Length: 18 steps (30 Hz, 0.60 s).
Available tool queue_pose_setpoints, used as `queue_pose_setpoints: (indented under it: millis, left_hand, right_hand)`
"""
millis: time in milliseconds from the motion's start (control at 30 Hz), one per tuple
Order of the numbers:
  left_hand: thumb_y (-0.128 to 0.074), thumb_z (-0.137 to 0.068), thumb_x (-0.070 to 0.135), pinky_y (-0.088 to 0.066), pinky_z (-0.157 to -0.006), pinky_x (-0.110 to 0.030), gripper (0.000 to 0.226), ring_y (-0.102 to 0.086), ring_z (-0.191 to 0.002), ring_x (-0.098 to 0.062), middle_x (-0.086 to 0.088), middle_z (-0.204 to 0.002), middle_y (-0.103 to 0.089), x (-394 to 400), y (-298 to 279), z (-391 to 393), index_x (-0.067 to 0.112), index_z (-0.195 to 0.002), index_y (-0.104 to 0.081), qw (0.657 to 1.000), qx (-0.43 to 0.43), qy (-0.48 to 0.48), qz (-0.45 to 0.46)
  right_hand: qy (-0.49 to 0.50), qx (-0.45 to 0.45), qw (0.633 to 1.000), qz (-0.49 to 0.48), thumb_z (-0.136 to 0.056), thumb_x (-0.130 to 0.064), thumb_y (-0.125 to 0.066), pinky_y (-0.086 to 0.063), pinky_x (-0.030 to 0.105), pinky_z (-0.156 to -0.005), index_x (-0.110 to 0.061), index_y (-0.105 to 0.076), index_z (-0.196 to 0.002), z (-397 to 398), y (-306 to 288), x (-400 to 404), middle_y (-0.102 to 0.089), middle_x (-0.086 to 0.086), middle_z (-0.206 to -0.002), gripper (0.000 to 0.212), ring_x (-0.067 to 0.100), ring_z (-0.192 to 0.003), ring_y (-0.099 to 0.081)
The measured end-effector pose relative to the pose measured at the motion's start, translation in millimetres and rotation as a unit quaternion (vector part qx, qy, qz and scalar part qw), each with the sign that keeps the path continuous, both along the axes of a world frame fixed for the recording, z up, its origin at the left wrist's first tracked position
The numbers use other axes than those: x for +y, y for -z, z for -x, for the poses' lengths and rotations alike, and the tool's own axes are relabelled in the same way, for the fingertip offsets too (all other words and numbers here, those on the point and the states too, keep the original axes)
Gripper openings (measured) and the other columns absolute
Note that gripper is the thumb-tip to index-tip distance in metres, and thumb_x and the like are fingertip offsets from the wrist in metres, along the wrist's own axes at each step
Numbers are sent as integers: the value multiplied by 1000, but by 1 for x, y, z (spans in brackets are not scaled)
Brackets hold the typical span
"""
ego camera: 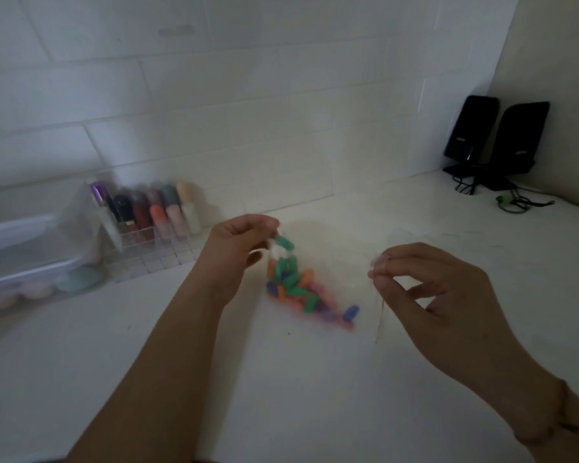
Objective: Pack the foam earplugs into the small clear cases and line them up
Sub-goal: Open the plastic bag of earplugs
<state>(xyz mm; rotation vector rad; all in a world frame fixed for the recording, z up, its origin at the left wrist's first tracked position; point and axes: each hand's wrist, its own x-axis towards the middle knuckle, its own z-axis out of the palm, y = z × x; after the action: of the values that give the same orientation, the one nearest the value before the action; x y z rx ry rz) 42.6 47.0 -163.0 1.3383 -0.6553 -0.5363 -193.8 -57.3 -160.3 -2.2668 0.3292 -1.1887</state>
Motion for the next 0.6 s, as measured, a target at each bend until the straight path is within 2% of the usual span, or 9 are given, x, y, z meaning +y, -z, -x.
queue_pose_setpoints:
  millis: [100,200,267,333,433,533,600]
  left_hand:
    - [-66,-83,10,-44,-60,-17,10,-58,-58,-4,8,-62,-67,-1,-1,1,14,-75,-71,1000,-15,-21,1]
    - [-67,-81,13,-46,-60,-21,10,-59,-61,-8,4,-65,-66,-2,-1,1,17,-73,-70,999,47,-4,20]
    - [-68,-83,11,-44,-60,-19,13,-56,-59,-5,7,-65,-66,-2,1,-3,18,-72,-71,999,24,-36,14]
    - [-67,-81,15,-43,-61,-23,11,-54,-60,-7,6,-65,-65,-2,0,-1,18,-71,-71,997,70,-10,29]
    - [-65,-87,10,-42,-59,-19,14,-53,-58,-6,7,-63,-64,-5,2,-1,16,-74,-70,998,-2,-55,7]
    - [-60,-91,13,-44,-61,-25,19,-54,-62,-13,2,-70,-64,-7,2,0,16,-76,-70,997,61,-41,33]
    - [-61,-91,17,-42,-62,-25,15,-53,-63,-14,2,-73,-64,-8,6,-4,17,-79,-71,997,41,-68,10]
  right_hand:
    - [4,8,1000,2,-84,-23,-64,-55,26,-57,-24,-73,-81,0,0,0,-67,-19,-94,9,5,-87,-66]
    - [6,15,1000,-5,-84,-25,-64,-54,23,-57,-26,-72,-81,0,0,1,-66,-20,-95,8,4,-88,-66]
    - [8,21,1000,-8,-84,-26,-64,-54,22,-57,-26,-72,-80,0,0,1,-66,-20,-95,9,4,-88,-66]
    - [10,31,999,-10,-84,-27,-63,-53,22,-56,-25,-72,-81,0,1,0,-66,-19,-96,10,5,-89,-65]
    - [9,49,999,-13,-88,-26,-66,-53,21,-58,-26,-73,-83,0,3,-4,-64,-18,-101,8,4,-93,-65]
    - [-5,95,995,-26,-86,-12,-67,-50,14,-73,-31,-72,-86,0,9,-11,-63,-18,-112,20,2,-104,-60]
    - [21,160,987,15,-85,-10,-66,-37,9,-90,-33,-72,-93,1,17,-18,-59,-19,-117,25,2,-110,-54]
